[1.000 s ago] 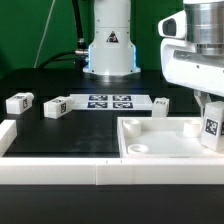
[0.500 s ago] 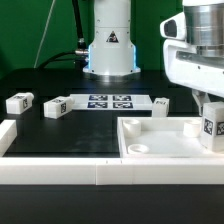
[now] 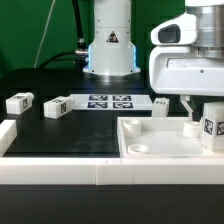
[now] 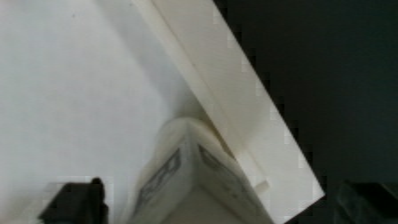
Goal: Assemble one leg
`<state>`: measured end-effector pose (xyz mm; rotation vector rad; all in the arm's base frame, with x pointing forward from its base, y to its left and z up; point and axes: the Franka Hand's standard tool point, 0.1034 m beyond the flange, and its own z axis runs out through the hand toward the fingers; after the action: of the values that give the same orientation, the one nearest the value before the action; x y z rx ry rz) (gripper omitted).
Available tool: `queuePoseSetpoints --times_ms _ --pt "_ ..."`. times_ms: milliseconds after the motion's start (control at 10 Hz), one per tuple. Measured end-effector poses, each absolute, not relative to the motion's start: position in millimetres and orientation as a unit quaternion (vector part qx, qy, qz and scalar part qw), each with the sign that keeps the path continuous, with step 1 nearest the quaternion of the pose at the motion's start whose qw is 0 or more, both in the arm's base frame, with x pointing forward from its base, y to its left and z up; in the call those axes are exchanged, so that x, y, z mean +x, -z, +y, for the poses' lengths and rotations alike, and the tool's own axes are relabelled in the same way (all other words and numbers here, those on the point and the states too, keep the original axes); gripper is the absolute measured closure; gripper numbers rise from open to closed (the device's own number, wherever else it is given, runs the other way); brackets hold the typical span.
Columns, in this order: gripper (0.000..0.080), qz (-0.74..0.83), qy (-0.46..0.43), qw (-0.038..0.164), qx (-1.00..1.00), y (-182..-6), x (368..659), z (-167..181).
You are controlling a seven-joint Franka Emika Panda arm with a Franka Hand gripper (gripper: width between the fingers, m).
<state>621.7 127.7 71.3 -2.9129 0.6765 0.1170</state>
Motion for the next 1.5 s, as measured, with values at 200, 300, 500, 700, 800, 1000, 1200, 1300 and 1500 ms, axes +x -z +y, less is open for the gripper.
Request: queuePoseSetpoints --times_ms 200,300,500,700,800,1000,1200,1300,1500 --pt "0.015 0.077 -0.022 0.052 -0.995 -74.3 625.8 123.6" --pt "0.015 0.017 -0.016 0.042 -0.999 -74.4 626.2 122.2" --pt "0.015 -0.083 -0.012 0.042 -0.996 -74.2 626.3 121.2" --pt "0.015 -0.121 -0.011 0.043 -0.992 -73.5 626.3 119.4" --pt "0.015 -0.12 -0.011 0.043 -0.992 -73.5 626.3 119.6" --pt "0.0281 -0.107 -0.012 0.044 -0.993 -73.5 626.2 119.8" --pt "0.0508 -0.107 -0.012 0.043 -0.993 -73.5 626.4 119.3" --pt "0.0508 -0.052 -0.016 0.043 -0.998 -73.4 626.0 119.0" --pt "0.0508 0.092 -0.019 0.036 -0.995 -72.6 625.9 118.8"
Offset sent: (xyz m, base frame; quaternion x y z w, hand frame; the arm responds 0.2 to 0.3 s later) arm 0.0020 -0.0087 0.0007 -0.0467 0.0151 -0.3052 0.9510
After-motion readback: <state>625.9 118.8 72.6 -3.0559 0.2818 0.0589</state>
